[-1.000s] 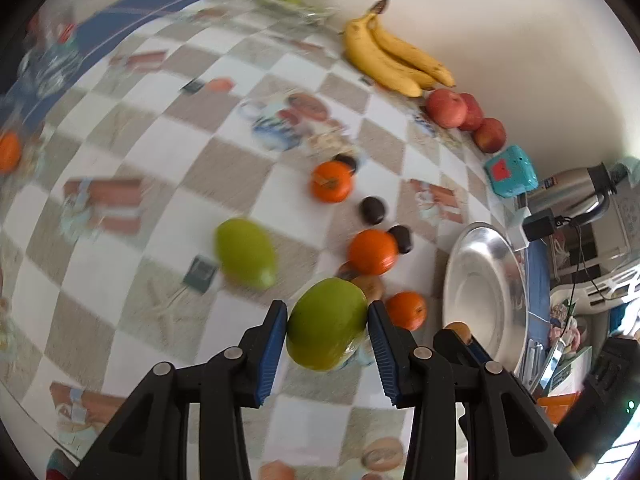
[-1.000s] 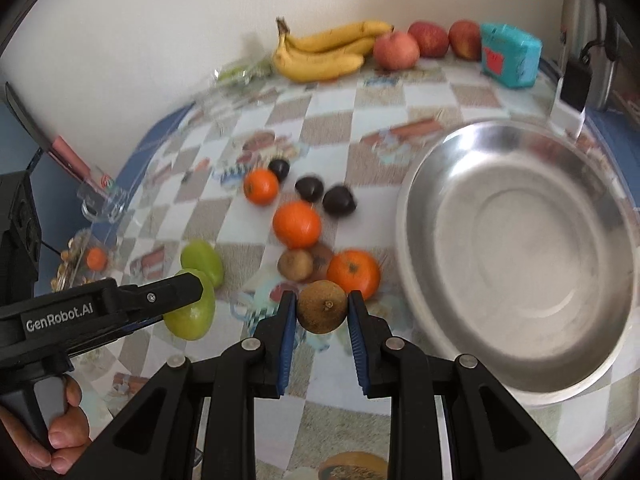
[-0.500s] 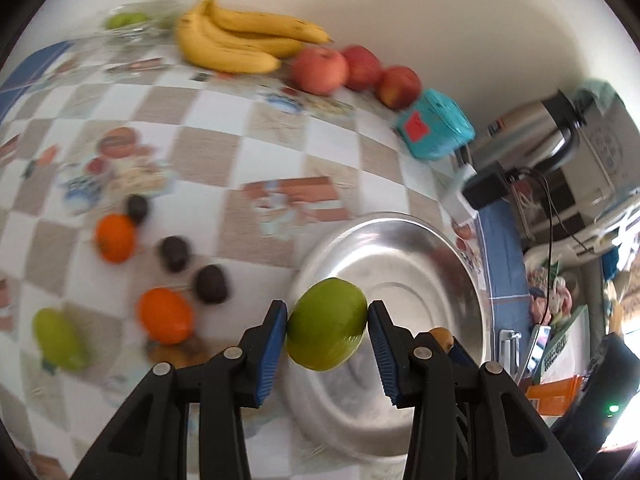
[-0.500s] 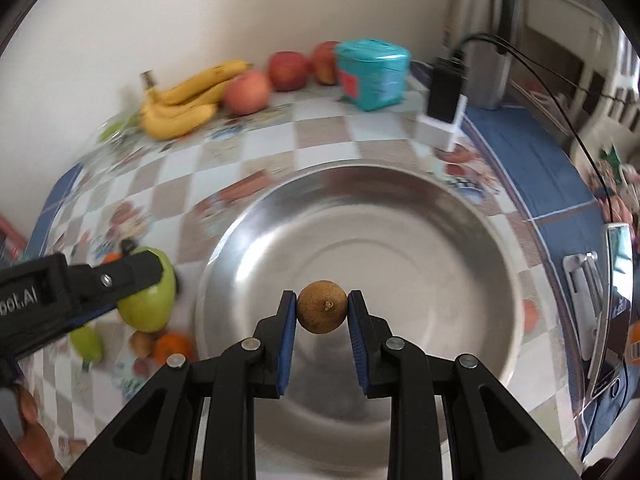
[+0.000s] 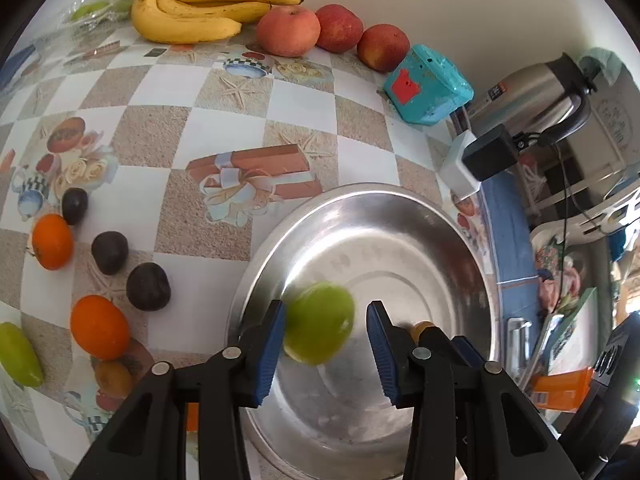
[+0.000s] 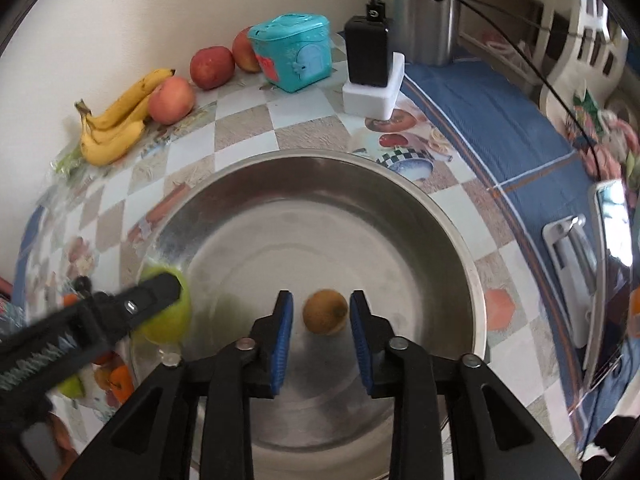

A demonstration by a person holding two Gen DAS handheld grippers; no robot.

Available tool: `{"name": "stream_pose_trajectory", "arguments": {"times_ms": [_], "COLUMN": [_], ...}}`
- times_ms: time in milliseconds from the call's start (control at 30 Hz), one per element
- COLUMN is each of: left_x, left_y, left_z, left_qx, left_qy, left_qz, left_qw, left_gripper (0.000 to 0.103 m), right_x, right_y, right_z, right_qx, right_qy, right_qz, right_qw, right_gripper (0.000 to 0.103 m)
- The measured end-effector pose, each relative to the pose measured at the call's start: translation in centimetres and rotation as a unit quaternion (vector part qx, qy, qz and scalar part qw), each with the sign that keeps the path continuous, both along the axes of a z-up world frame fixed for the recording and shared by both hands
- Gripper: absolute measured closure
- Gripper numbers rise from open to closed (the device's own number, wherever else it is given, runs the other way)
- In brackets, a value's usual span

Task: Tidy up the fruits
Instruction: 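Carry both fruits over the steel bowl and open both grippers, then withdraw both open grippers from the bowl back over the fruits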

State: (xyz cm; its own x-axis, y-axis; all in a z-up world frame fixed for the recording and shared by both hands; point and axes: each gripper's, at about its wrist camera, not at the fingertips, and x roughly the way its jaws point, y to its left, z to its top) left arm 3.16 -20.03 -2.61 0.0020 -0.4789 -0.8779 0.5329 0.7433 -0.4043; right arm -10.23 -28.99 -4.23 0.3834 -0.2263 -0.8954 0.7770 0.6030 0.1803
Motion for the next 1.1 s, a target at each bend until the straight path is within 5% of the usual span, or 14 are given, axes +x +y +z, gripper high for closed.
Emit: {"name": "stream_pose_trajectory", "arguments": {"times_ms": [133, 233, 567, 767, 933, 1100], "left_x": [-0.3, -0.6, 0.3, 1.2, 1.6, 2.2], "left_y": [0.1, 0.1, 2.1, 4.2, 6.0, 8.1], "left_z": [0.9, 1.5, 2.1, 2.1, 2.0, 1.9], "left_qx": [-0.01, -0.012, 0.033, 0.069, 0.104, 0.124], "left_qy": [-0.001, -0.002, -0.025, -0.058, -0.089, -0.102], "left_qz": [-0.004, -0.01, 0.024, 0.055, 0.079, 0.097], "left_qw": [0.9999, 0.9999, 0.9988, 0.9945, 0.9875, 0.9822], "left_gripper": [0.057, 0.057, 0.047, 0.031, 0.006, 0.0], "right_x": [-0.3, -0.4, -0.7, -0.5, -0.2, 0.3], "right_y": [0.0, 0.0, 0.1, 0.5, 1.2, 2.4], "right_z": [0.6, 1.1, 2.3, 2.3, 2.2, 1.8], "right_qx": [0.001, -0.001, -0.005, -0.005, -0.011, -0.015], "right_qy": [-0.006, -0.012, -0.018, -0.011, -0.001, 0.015], "right_qz": [-0.006, -0.007, -0.01, -0.004, 0.006, 0.026], "right_qw": [1.0, 1.0, 1.0, 1.0, 1.0, 0.999], "right_gripper": [0.061, 0.047, 0.039, 0.039, 0.031, 0.03]}}
